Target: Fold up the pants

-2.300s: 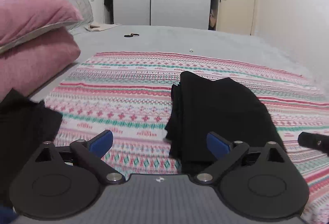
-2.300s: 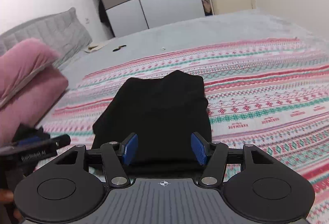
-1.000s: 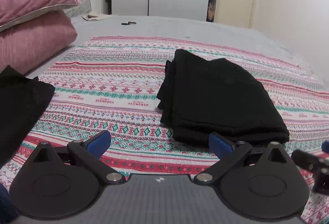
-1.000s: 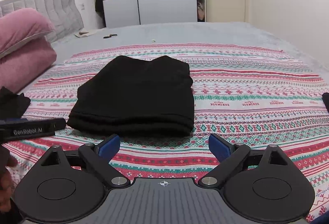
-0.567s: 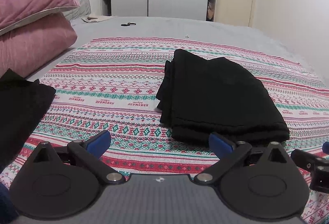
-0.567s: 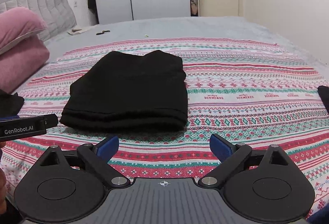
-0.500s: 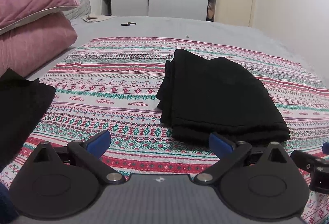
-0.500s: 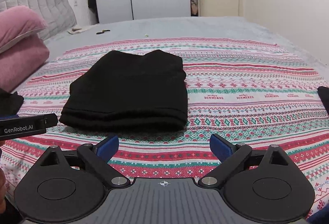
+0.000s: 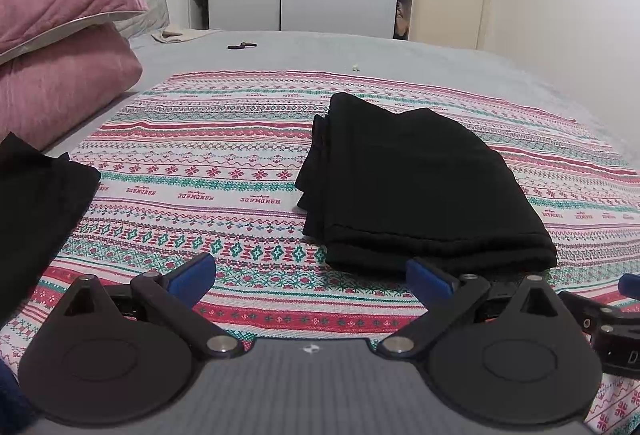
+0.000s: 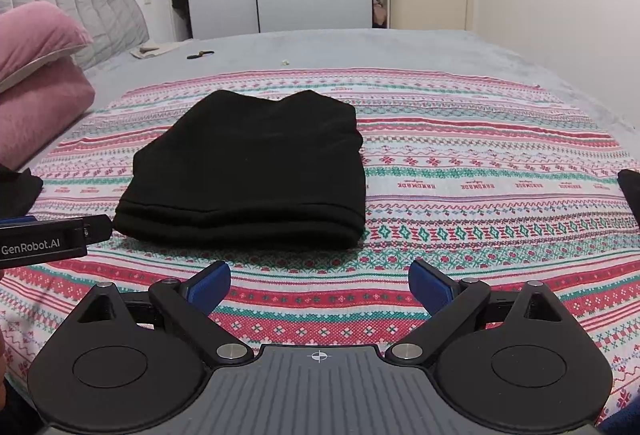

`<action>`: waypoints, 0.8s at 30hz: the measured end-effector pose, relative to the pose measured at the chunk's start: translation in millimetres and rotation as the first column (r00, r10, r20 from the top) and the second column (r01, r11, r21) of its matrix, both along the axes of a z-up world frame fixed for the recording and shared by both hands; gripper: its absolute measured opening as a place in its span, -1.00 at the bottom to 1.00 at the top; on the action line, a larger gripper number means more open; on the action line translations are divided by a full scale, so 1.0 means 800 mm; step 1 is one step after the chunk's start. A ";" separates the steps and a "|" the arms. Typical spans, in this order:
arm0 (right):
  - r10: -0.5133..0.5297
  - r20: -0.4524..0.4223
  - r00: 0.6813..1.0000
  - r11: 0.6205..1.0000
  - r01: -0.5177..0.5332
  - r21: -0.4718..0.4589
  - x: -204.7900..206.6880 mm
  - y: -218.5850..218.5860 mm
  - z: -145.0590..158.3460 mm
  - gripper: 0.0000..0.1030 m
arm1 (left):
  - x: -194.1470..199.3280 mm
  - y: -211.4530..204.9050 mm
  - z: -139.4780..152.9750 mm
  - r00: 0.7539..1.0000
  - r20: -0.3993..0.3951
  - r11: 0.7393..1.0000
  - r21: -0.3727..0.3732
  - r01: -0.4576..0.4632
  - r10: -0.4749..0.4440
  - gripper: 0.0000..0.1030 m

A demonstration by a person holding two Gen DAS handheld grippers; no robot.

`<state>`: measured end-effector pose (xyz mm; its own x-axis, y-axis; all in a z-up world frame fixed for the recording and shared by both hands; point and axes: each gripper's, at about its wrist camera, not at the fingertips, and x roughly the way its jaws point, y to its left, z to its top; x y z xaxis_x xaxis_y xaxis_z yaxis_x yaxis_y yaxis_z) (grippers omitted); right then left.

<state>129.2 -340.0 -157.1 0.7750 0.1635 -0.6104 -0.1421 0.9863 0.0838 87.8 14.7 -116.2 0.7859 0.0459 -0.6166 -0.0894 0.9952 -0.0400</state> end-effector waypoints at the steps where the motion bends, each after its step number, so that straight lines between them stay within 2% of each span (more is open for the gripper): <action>1: 0.000 0.000 1.000 1.000 0.000 0.000 0.000 0.000 0.000 0.88 | -0.001 0.000 0.000 1.000 0.002 1.000 -0.001 0.002 -0.002 1.00; 24: 0.010 0.002 1.000 1.000 -0.010 -0.010 0.000 0.004 -0.001 0.89 | 0.000 -0.005 0.000 1.000 -0.018 1.000 -0.001 0.007 -0.007 1.00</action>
